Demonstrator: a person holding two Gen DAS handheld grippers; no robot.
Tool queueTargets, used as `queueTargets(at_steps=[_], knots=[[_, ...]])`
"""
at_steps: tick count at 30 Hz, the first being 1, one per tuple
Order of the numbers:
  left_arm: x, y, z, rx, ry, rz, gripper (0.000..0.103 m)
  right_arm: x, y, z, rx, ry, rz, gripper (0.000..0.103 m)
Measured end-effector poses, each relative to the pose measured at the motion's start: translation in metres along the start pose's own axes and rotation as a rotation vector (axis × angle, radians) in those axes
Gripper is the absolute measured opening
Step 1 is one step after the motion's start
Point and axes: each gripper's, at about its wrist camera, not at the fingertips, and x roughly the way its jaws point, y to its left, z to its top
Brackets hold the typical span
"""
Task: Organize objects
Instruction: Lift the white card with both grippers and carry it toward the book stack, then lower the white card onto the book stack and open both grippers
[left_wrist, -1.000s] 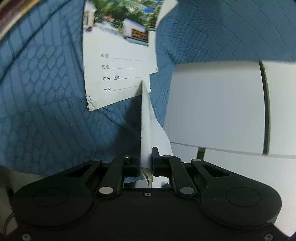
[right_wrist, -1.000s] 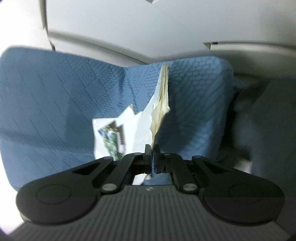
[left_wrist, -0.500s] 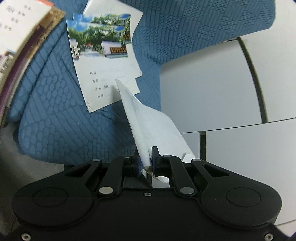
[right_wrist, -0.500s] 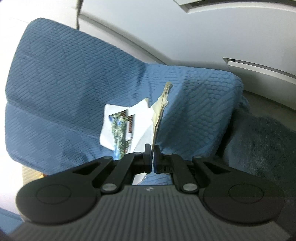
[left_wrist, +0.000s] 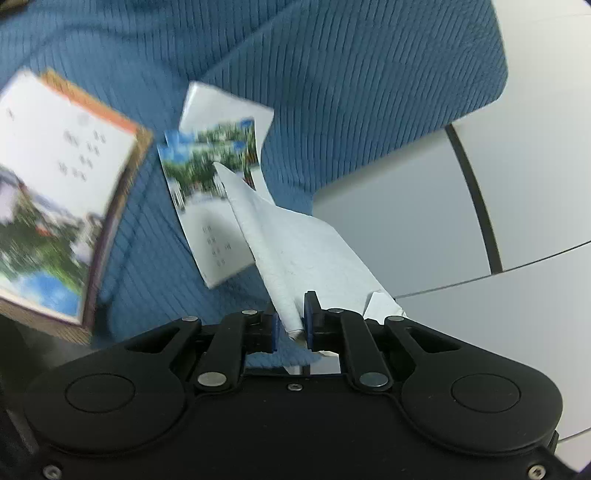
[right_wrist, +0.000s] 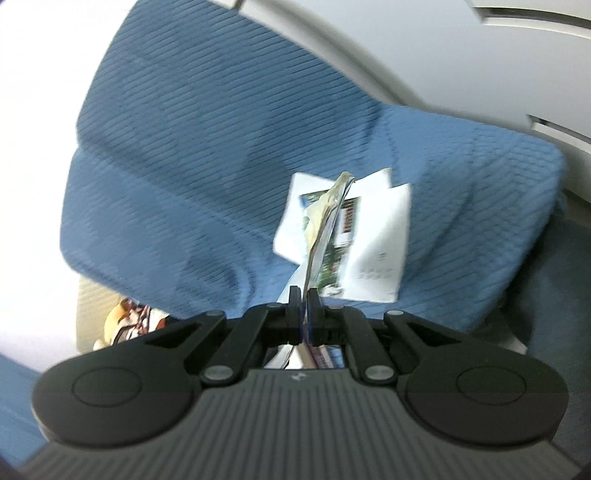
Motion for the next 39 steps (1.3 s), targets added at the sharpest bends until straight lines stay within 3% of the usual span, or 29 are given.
queueTargets(at_steps=[15,20,28,39], knots=[[-0.092,0.016,0.050,0.040,-0.109,0.041,0.013,0.031,0.077,-0.042,-0.112,0.078,0.112,0.007],[-0.109,0.034,0.059,0.032,-0.130,0.042,0.014,0.046,0.087,-0.058,-0.089,0.112,0.131,0.007],[-0.108,0.082,0.069,0.006,-0.114,0.040,0.014,0.074,0.094,-0.086,-0.117,0.145,0.100,0.008],[-0.087,0.148,0.076,-0.019,-0.069,0.095,0.014,0.118,0.085,-0.123,-0.146,0.187,0.008,0.008]])
